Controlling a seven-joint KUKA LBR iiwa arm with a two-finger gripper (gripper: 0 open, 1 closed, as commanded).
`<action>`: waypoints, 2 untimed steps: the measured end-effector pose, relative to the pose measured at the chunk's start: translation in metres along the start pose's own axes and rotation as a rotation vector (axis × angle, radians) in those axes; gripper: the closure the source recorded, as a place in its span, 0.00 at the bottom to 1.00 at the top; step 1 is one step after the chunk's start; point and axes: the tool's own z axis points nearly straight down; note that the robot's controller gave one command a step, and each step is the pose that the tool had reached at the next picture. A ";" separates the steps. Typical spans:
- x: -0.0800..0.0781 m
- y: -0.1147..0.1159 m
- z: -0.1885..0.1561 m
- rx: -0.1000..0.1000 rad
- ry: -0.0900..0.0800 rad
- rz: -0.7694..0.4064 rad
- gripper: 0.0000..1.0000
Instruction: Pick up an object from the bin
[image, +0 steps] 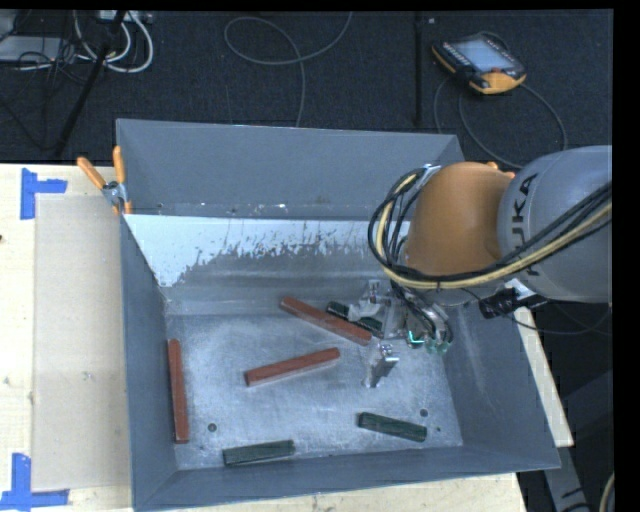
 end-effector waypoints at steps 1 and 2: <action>-0.002 0.000 -0.004 0.000 -0.007 0.000 0.00; 0.001 0.056 0.050 0.000 -0.011 -0.087 0.00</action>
Offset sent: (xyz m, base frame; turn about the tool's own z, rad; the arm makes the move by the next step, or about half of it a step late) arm -0.0040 0.0754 -0.0692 -0.1161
